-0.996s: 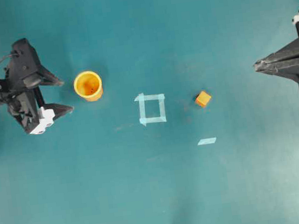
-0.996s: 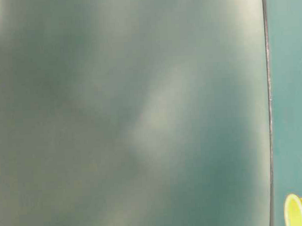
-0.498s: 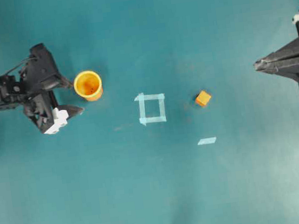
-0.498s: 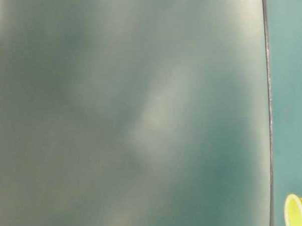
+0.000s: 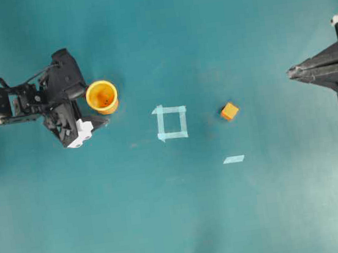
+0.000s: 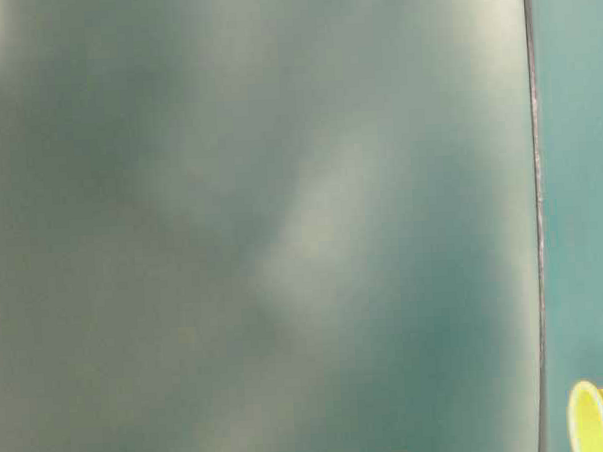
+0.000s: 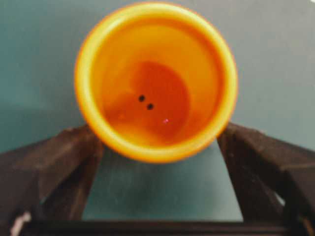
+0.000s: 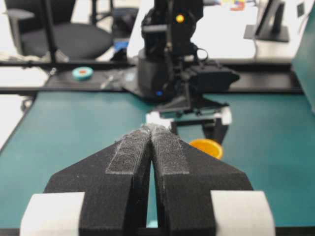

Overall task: Move the cup toward the block with left arm.
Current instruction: 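Open the left gripper and move it toward the orange cup, then close the left gripper around the orange cup's side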

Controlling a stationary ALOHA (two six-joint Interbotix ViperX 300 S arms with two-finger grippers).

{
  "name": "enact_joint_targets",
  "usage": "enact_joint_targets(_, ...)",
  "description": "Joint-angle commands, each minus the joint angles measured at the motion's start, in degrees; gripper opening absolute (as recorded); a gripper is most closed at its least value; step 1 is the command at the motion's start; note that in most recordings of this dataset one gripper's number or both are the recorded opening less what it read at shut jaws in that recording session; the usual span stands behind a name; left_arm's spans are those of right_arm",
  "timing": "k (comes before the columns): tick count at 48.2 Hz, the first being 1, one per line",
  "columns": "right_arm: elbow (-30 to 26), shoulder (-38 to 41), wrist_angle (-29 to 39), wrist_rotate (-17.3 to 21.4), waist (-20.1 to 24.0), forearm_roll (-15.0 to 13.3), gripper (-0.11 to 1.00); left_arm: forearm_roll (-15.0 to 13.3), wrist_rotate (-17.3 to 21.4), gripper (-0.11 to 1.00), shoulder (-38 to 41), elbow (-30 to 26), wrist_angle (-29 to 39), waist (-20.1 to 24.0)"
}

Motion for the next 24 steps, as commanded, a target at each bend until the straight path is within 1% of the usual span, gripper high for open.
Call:
enact_joint_targets(1, -1.76, 0.18, -0.53, 0.09, 0.09, 0.09, 0.00, 0.09, 0.09, 0.87, -0.26, -0.88, -0.88, 0.79)
enact_joint_targets(11, -1.76, 0.18, -0.53, 0.09, 0.09, 0.09, 0.00, 0.09, 0.09, 0.87, 0.00, -1.49, -3.60, 2.02)
enact_joint_targets(19, -1.76, 0.18, -0.26, 0.09, 0.09, 0.09, 0.00, 0.09, 0.09, 0.87, 0.62, -1.93, -6.50, 2.11)
enact_joint_targets(24, -1.76, 0.18, -0.26, 0.09, 0.09, 0.09, 0.00, 0.09, 0.00, 0.87, 1.58, -2.20, -6.94, 2.11)
